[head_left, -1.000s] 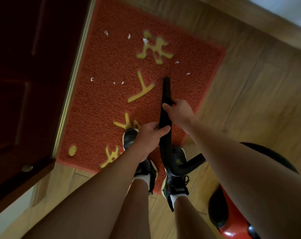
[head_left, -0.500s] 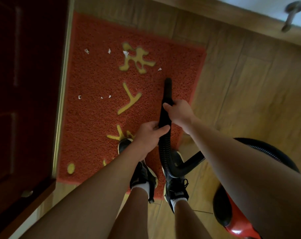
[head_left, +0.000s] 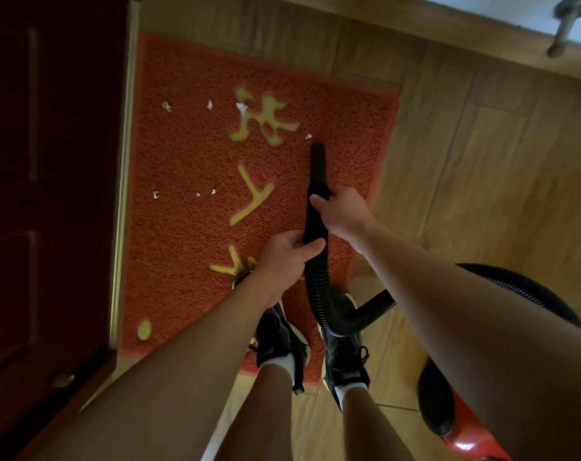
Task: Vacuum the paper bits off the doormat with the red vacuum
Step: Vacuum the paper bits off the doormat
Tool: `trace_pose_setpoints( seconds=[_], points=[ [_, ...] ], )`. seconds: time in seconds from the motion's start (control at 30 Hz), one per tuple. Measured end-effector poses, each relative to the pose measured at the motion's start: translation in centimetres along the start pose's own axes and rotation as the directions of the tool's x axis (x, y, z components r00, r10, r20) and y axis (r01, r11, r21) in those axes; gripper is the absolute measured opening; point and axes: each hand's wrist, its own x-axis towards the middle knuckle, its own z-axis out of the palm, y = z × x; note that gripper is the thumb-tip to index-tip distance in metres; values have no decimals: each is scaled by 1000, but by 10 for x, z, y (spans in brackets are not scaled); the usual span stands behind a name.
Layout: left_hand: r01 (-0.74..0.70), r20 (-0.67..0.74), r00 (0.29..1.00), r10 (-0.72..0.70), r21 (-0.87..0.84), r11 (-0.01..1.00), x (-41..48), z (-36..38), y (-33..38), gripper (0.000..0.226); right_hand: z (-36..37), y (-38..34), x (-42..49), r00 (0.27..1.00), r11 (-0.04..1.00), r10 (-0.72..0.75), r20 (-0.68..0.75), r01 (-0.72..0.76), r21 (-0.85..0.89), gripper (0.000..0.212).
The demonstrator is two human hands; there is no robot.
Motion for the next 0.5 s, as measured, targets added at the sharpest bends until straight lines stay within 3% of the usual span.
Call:
trace_pose_setpoints(
  seconds=[0.5],
  points=[
    [6, -2, 1000, -7, -107, 994, -2, -18, 0, 15, 16, -23, 7, 998, 993, -63, 5, 64, -101, 30]
  ],
)
